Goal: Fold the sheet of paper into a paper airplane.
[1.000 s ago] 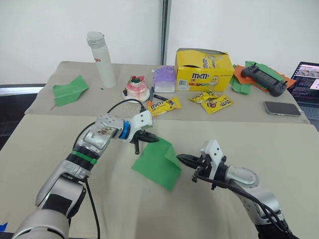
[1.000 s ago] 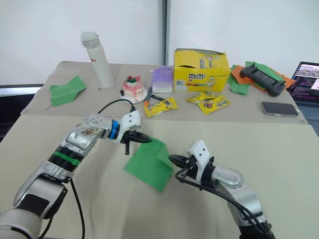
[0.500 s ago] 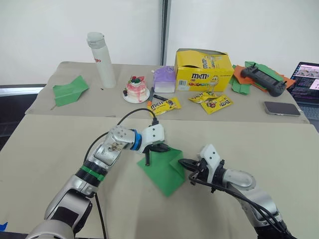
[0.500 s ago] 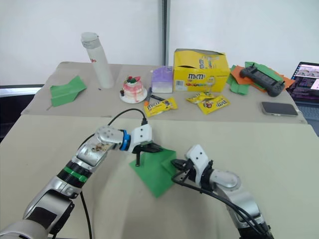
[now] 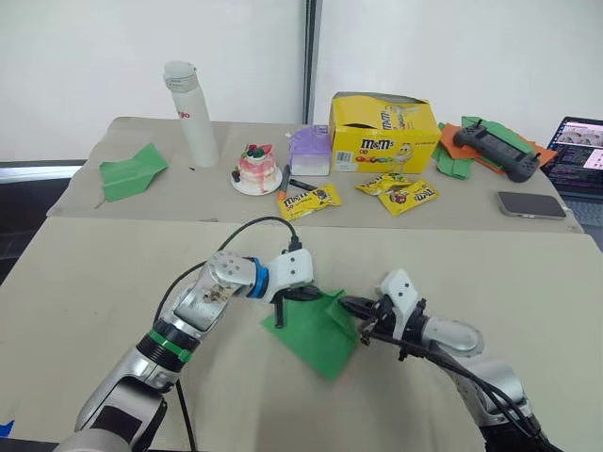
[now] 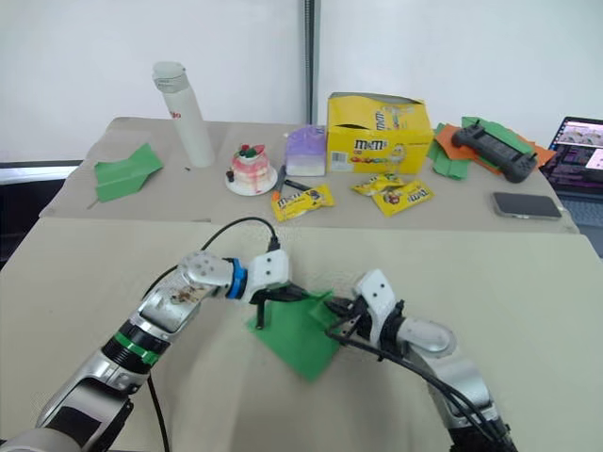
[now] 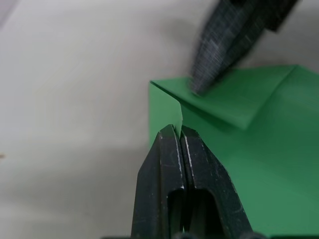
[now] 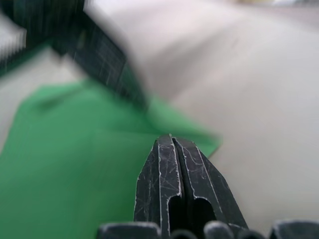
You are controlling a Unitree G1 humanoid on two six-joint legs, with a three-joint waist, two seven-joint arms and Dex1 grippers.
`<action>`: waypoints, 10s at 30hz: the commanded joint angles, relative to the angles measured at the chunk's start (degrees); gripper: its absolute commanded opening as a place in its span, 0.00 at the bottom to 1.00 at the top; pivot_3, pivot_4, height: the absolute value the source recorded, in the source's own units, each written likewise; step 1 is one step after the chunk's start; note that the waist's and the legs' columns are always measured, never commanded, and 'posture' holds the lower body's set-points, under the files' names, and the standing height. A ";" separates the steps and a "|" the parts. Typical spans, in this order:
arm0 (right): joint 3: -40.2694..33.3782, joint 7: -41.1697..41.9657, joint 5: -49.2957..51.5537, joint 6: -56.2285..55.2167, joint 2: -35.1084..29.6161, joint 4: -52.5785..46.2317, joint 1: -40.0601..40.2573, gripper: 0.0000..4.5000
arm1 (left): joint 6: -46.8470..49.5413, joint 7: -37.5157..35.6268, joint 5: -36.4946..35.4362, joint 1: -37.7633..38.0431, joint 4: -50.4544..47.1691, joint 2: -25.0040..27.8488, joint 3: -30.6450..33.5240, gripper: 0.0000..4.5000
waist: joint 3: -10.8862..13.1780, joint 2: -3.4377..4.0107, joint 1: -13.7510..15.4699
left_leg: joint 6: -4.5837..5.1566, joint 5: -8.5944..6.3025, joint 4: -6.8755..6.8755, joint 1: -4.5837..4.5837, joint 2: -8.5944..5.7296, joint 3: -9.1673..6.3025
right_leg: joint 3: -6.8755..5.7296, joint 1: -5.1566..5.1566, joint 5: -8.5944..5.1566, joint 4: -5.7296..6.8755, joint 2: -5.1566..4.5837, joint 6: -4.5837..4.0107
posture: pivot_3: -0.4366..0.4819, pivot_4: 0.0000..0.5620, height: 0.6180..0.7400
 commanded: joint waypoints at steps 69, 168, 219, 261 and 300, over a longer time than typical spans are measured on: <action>10.14 -7.58 -9.97 9.74 5.91 5.93 -8.73 0.00 | 15.36 12.07 -9.88 8.39 1.08 -3.97 8.70 0.00 | -0.06 0.02 -0.10 | -0.01 0.01 0.06 0.43 0.01 -0.05 | 0.03 0.23 -0.06 0.40 0.05 -0.03 | 0.48 0.27 1.00; 1.83 5.13 6.60 8.52 1.07 0.67 -4.22 0.00 | 31.10 10.11 -27.53 11.52 -9.79 -4.13 14.47 0.00 | -0.10 0.10 -0.12 | -0.01 0.01 -0.11 0.11 -0.01 -0.20 | 0.02 0.14 -0.08 -0.05 0.06 -0.02 | 0.48 0.27 1.00; 4.04 6.81 4.05 5.69 2.11 4.40 -9.37 0.00 | 19.45 12.59 -19.10 9.70 -2.85 -3.16 10.18 0.00 | -0.03 0.13 -0.11 | -0.04 0.03 -0.04 0.12 -0.04 -0.21 | 0.03 0.03 -0.12 0.30 0.06 -0.06 | 0.48 0.27 1.00; 9.71 5.80 -1.64 6.56 3.63 9.92 -9.38 0.00 | 24.76 15.57 -21.08 10.50 -11.40 1.73 12.35 0.00 | -0.03 0.13 -0.10 | -0.06 0.04 -0.04 0.21 -0.04 -0.21 | 0.03 0.08 -0.13 0.34 0.06 -0.06 | 0.48 0.27 1.00; 11.45 5.39 -16.32 -17.26 12.06 43.75 -26.47 0.00 | 24.03 18.24 -21.20 17.35 -9.28 -1.19 16.72 0.00 | -0.07 0.11 -2.20 | -0.06 0.03 -0.21 1.43 0.04 -0.23 | 0.08 1.07 -0.19 0.39 0.17 -0.15 | 0.48 0.27 1.00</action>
